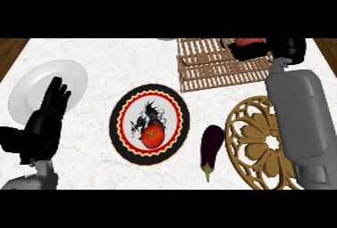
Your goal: Pick the bell pepper from the placemat and place it in the tiered shelf
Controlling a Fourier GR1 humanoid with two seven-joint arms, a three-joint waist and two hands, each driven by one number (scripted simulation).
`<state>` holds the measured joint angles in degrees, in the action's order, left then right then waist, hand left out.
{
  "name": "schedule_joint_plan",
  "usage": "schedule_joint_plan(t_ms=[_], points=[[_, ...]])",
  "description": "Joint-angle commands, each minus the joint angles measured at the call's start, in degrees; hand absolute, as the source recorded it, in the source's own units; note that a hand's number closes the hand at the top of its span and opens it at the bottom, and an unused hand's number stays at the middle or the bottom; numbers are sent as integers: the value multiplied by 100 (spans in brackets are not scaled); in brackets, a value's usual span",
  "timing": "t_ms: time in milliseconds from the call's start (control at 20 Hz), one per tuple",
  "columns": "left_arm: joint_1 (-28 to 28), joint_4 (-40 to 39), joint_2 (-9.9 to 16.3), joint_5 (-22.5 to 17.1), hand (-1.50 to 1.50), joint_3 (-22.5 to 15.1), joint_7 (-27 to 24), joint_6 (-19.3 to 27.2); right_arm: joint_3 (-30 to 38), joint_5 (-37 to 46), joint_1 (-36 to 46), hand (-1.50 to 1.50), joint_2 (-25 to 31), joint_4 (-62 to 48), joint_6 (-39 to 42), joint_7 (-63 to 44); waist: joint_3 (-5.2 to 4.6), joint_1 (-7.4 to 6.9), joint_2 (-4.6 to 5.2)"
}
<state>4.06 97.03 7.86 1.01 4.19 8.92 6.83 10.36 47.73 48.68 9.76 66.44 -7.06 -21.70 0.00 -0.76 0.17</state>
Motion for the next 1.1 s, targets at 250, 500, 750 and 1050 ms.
schedule_joint_plan(t_ms=[250,500,750,1050], points=[[530,-246,3,68,0,70,282,100,753,-812,769,-150,129,-1789,-442,695,3,-11,24],[129,-69,-211,175,0,-148,19,116,899,-1029,1231,-150,332,-2825,-545,1329,2,-49,21],[171,7,80,-132,0,225,188,-123,1007,-1423,1209,-150,406,-2700,-475,1797,2,-20,4],[109,33,-179,229,0,-55,144,163,1220,-1901,1253,-150,225,-1738,-750,1364,0,61,-28]])
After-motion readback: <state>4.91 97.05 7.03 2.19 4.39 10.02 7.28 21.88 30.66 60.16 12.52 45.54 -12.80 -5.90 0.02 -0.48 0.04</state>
